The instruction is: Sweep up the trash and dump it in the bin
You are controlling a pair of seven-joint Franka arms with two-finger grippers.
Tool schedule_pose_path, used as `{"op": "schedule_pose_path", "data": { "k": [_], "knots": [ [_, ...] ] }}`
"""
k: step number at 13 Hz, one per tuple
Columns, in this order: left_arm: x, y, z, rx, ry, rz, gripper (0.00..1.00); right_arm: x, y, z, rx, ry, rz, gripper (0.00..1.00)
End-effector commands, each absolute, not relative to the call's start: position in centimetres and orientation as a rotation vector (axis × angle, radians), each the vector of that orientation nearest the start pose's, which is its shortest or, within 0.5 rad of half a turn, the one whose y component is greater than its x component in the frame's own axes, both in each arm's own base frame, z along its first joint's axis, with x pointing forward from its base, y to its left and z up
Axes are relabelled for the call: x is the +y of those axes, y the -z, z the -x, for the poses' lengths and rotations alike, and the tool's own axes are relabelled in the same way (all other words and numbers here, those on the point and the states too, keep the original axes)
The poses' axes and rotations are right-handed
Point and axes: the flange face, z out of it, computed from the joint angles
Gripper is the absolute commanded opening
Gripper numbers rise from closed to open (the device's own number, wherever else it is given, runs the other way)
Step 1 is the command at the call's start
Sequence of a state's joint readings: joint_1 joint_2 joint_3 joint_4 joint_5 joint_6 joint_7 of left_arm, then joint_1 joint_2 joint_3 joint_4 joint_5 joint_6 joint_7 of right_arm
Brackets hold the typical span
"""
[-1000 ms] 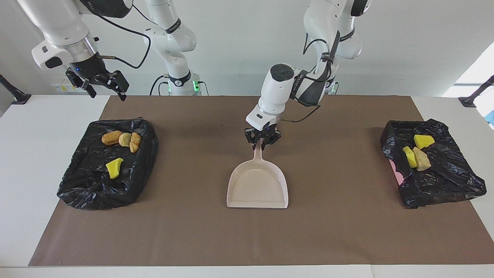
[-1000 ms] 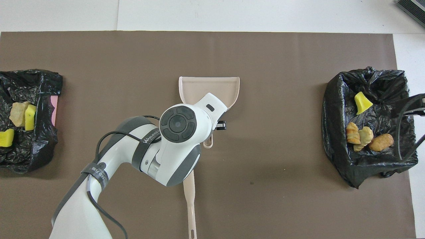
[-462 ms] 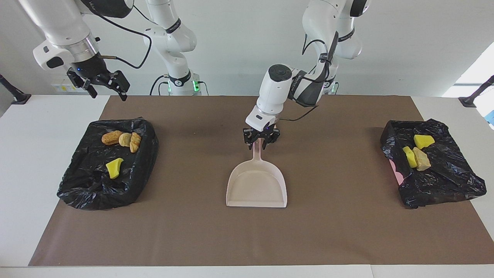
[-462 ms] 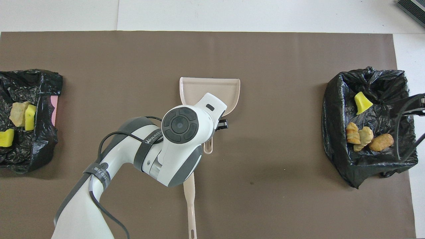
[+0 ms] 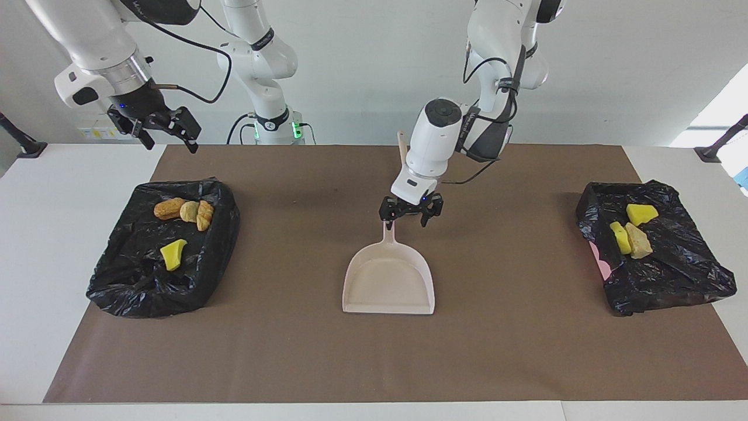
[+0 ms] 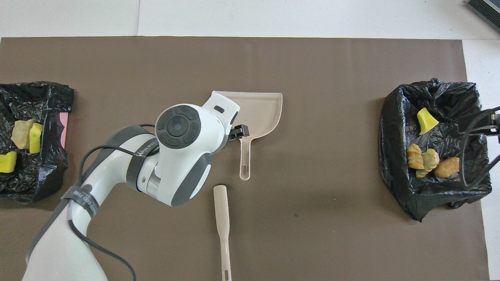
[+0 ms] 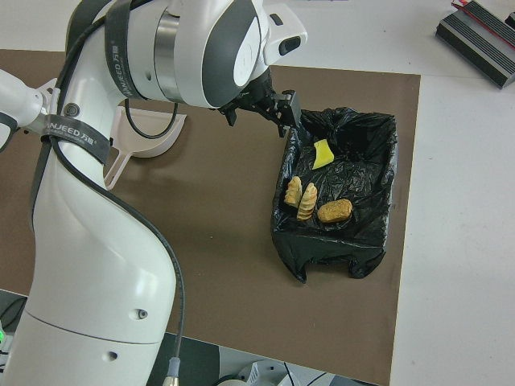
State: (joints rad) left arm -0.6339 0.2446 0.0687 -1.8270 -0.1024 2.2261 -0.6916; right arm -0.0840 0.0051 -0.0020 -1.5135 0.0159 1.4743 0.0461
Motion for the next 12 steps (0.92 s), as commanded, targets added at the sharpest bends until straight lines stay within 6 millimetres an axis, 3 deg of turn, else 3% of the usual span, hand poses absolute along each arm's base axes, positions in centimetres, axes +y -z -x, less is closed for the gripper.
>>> {"op": "schedule_pose_path", "data": {
  "k": [1,5,7,12],
  "knots": [
    [-29.0,-44.5,-54.1,-0.280,0.057,3.241,1.00,-4.0,-63.7,-53.6,0.203,-0.017,3.121,1.00],
    [-20.0,-47.6,-53.7,-0.111,-0.114,3.206,1.00,-3.8,-63.3,-52.9,0.195,0.003,3.127,1.00],
    [-16.7,-47.5,-52.8,-0.074,-0.147,3.206,1.00,-2.9,-63.5,-52.8,0.164,0.010,3.143,1.00],
    [-11.1,-46.9,-51.9,-0.043,-0.217,3.134,1.00,-2.7,-63.5,-52.8,0.162,0.005,3.143,1.00]
  ]
}}
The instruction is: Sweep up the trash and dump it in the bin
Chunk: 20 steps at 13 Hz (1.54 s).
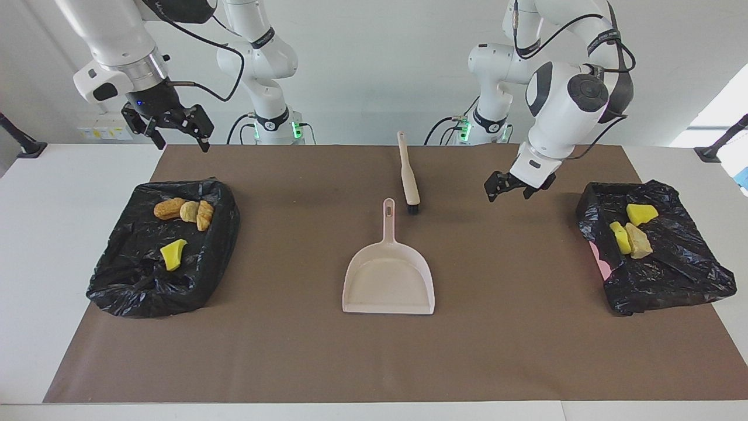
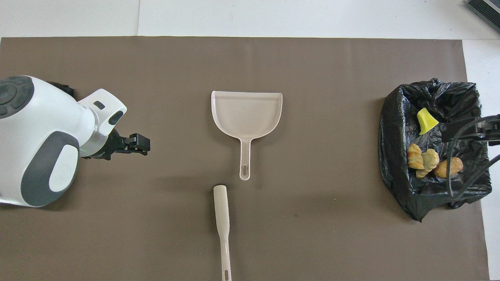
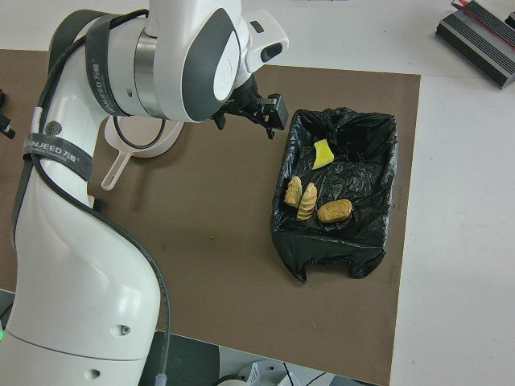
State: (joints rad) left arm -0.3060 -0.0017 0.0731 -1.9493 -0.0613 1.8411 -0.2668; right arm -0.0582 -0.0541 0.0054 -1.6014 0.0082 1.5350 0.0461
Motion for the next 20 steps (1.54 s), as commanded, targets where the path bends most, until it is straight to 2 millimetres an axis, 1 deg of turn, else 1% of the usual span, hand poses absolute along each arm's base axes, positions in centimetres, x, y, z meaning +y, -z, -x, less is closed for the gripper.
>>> {"op": "schedule_pose_path", "data": {
  "k": [1,2,3,4,6,9,10,12,13,16,18,19,20],
  "knots": [
    [-9.8,-47.1,-52.0,-0.022,-0.226,3.136,1.00,-2.8,-63.5,-52.8,0.164,0.005,3.143,1.00],
    [-8.6,-47.1,-52.1,0.002,-0.228,3.136,1.00,-2.8,-63.5,-52.7,0.164,0.002,3.143,1.00],
    [-7.0,-47.8,-52.1,0.026,-0.214,3.144,1.00,-2.8,-63.6,-52.7,0.162,0.005,3.143,1.00],
    [-5.3,-47.9,-52.1,0.060,-0.234,3.143,1.00,-2.8,-63.5,-52.7,0.164,0.002,3.143,1.00],
    [-2.7,-48.7,-51.9,0.121,-0.232,3.133,1.00,-2.8,-63.5,-52.7,0.162,-0.002,3.141,1.00],
    [0.2,-49.9,-51.6,0.212,-0.222,3.114,1.00,-2.8,-63.5,-52.9,0.162,0.005,3.141,1.00],
    [1.0,-50.6,-51.7,0.233,-0.199,3.117,1.00,-2.9,-63.5,-52.9,0.164,0.007,3.141,1.00],
    [1.2,-52.7,-51.9,0.241,-0.178,3.117,1.00,-2.9,-63.6,-52.9,0.166,0.007,3.141,1.00],
    [1.3,-54.1,-52.0,0.243,-0.164,3.117,1.00,-2.9,-63.6,-52.9,0.166,0.007,3.141,1.00],
    [1.3,-59.0,-52.2,0.262,-0.099,3.114,1.00,-2.9,-63.5,-52.9,0.166,0.005,3.141,1.00],
    [1.0,-62.6,-51.7,0.262,-0.088,3.123,1.00,-2.9,-63.6,-52.9,0.166,0.007,3.141,1.00],
    [0.6,-63.9,-51.4,0.273,-0.086,3.123,1.00,-2.8,-63.5,-53.0,0.166,0.007,3.141,1.00],
    [0.2,-64.9,-51.2,0.281,-0.083,3.120,1.00,-2.7,-63.5,-52.9,0.171,0.005,3.141,1.00]
  ]
}}
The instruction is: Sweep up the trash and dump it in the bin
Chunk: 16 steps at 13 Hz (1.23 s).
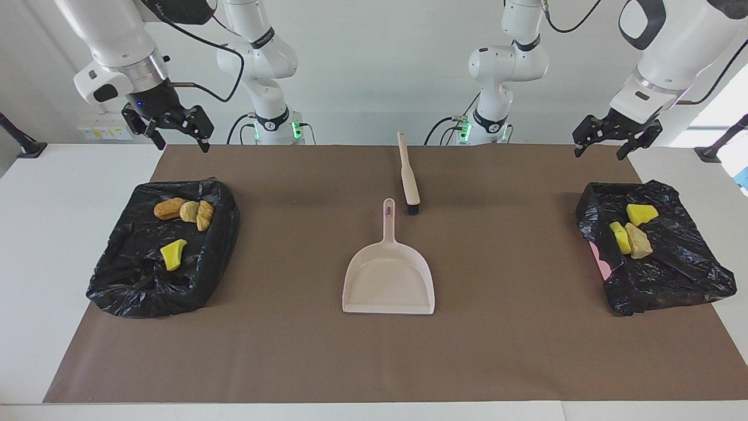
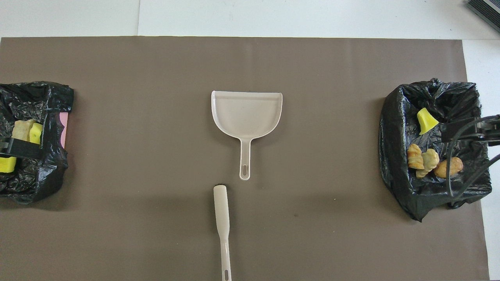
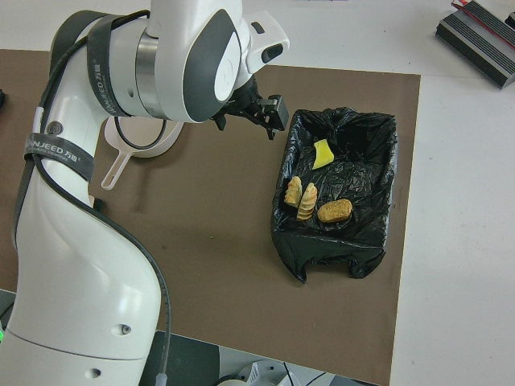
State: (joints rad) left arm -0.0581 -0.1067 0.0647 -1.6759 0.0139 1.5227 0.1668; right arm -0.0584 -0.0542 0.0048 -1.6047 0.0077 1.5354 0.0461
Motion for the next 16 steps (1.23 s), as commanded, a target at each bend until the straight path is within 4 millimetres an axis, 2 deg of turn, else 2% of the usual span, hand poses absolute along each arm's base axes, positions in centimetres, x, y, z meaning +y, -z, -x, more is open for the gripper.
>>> {"op": "schedule_pose_path", "data": {
  "k": [1,4,9,11,14,16],
  "knots": [
    [-0.4,-65.3,-51.0,0.290,-0.090,3.116,1.00,-2.7,-63.5,-52.9,0.164,-0.007,3.140,1.00],
    [-2.0,-65.3,-50.9,0.316,-0.092,3.102,1.00,-2.6,-63.6,-53.0,0.166,-0.005,3.129,1.00],
    [-2.4,-66.1,-50.9,0.313,-0.076,3.107,1.00,-2.6,-63.6,-53.0,0.165,-0.007,3.129,1.00],
    [-2.4,-66.2,-51.0,0.257,-0.047,3.116,1.00,-2.6,-63.5,-53.0,0.166,-0.010,3.129,1.00],
    [-2.6,-66.5,-51.7,0.252,0.051,3.149,1.00,-2.6,-63.6,-53.0,0.165,-0.007,3.129,1.00],
    [-2.7,-66.5,-51.7,0.257,0.049,3.151,1.00,-2.7,-63.6,-53.0,0.168,-0.005,3.128,1.00]
  ]
}}
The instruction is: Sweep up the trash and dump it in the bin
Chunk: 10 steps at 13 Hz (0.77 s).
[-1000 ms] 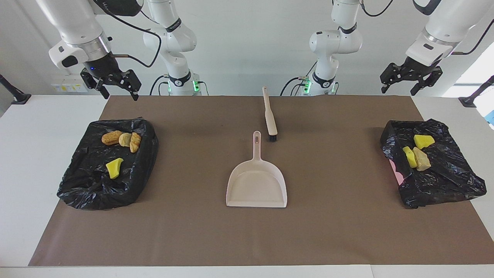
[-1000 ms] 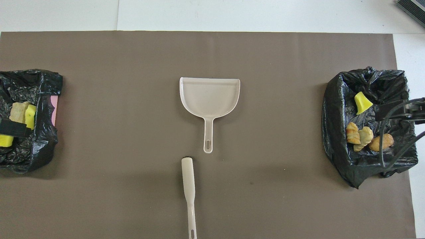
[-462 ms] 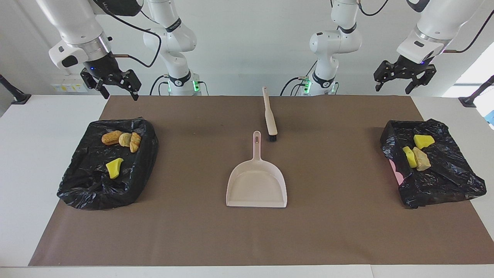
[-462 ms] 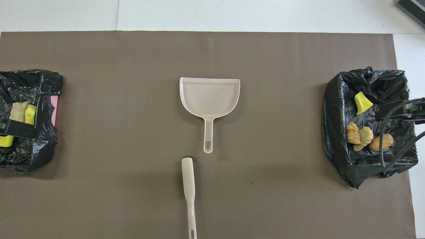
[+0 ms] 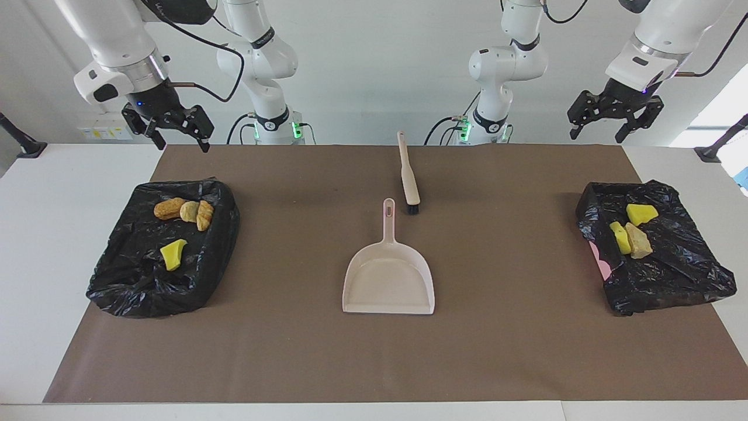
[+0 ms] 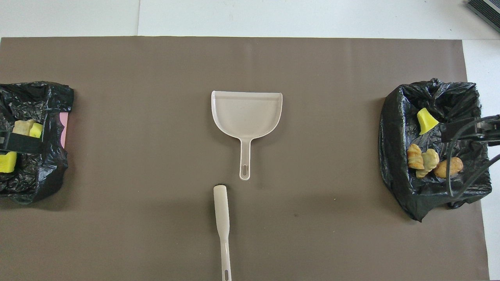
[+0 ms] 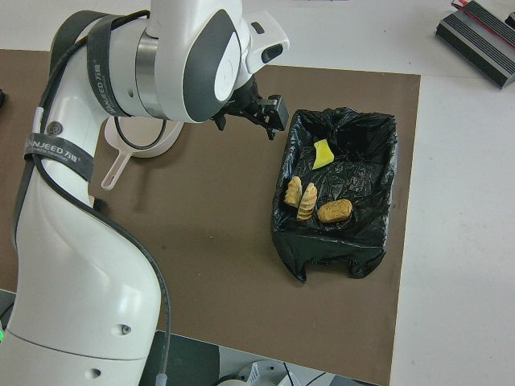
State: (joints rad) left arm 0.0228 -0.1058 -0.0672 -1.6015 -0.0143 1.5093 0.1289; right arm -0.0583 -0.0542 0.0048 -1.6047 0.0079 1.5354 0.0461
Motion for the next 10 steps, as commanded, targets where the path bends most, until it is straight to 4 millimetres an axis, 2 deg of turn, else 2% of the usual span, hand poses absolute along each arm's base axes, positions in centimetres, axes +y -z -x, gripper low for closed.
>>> {"op": "schedule_pose_path", "data": {
  "k": [1,10],
  "knots": [
    [-2.73,-66.46,-51.71,0.262,0.047,3.150,1.00,-2.65,-63.55,-52.99,0.166,-0.007,3.129,1.00],
    [-2.29,-66.35,-51.55,0.253,0.027,3.141,1.00,-2.65,-63.55,-52.99,0.165,-0.007,3.129,1.00]
  ]
}}
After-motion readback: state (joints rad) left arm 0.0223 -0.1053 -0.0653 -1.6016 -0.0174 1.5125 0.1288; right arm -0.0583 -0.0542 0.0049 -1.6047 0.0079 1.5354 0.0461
